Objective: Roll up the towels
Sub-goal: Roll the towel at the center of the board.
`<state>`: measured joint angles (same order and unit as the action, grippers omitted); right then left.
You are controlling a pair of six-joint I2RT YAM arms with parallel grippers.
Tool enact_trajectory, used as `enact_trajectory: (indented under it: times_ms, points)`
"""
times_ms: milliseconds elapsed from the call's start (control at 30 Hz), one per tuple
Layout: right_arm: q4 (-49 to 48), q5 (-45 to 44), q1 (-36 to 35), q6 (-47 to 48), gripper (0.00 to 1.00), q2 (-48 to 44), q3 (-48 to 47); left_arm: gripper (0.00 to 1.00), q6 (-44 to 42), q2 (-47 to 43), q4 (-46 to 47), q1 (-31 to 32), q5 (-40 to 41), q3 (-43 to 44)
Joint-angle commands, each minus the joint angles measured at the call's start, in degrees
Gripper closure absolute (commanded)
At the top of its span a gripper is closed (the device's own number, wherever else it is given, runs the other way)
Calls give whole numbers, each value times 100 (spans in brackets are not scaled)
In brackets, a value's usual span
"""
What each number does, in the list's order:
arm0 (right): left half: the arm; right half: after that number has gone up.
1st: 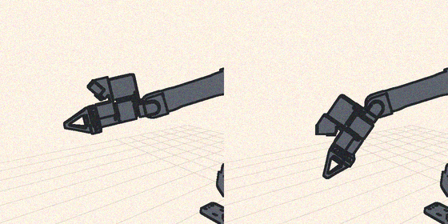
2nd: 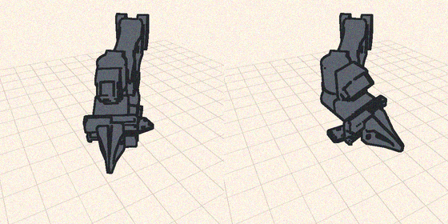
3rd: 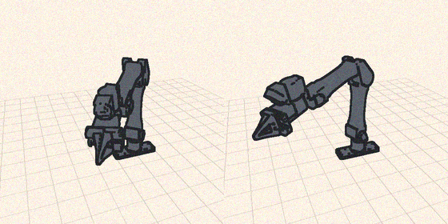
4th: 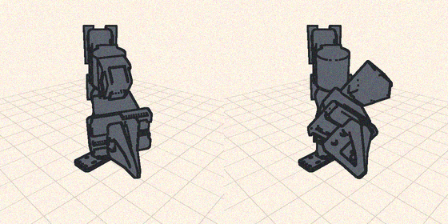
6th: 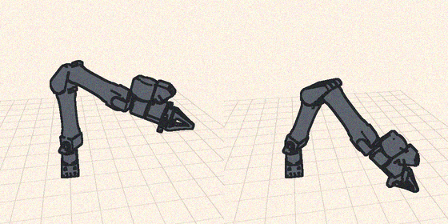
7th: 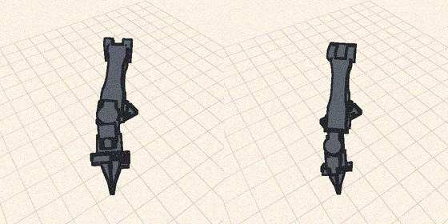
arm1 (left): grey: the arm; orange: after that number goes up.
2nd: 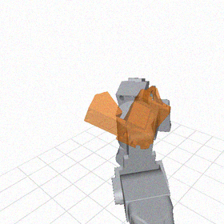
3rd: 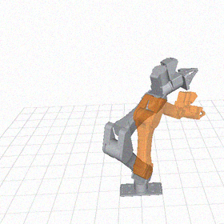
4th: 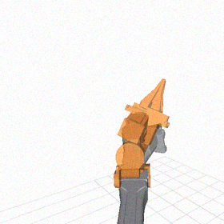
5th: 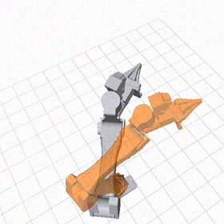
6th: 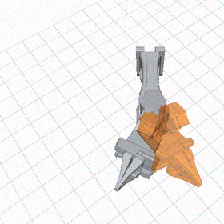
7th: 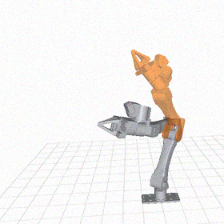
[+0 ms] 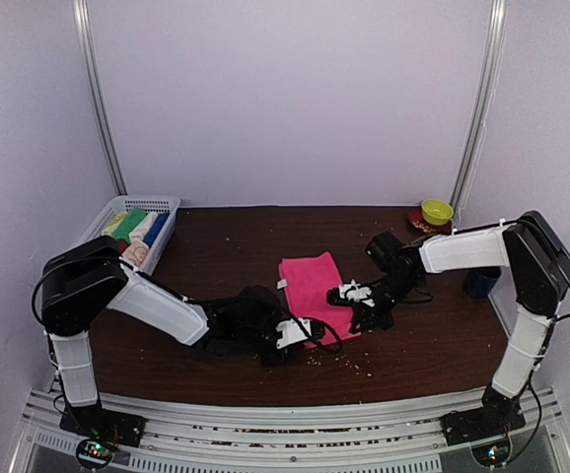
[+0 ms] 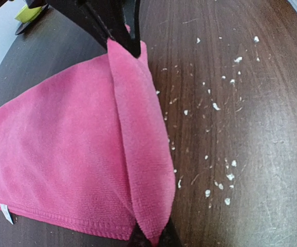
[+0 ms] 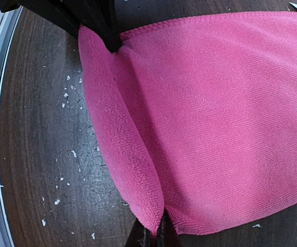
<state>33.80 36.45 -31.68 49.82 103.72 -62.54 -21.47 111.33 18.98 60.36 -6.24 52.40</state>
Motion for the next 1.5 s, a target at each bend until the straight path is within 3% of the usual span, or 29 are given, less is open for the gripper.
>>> enact_trajectory:
  times_ms: [0,500,967,1133,1367,1467]
  points:
    - [474,142,30,-177,100,199,-384,100,379,80,-397,-61,-504,77]
    - [1368,-19,145,-608,100,989,-1114,100,1699,-49,-1232,-482,-1536,267]
    - [1172,-515,171,-1401,93,1342,-1287,100,2714,295,-1685,-597,-1294,462]
    - [1289,-455,145,-1384,93,1489,-1363,86,2790,53,-1493,-602,-1266,342]
    - [1378,-445,127,-1357,93,1563,-1407,58,2833,-682,-1580,-589,-970,246]
    - [1398,-452,118,-1344,93,1563,-1418,55,2843,-984,-1739,-553,-699,299]
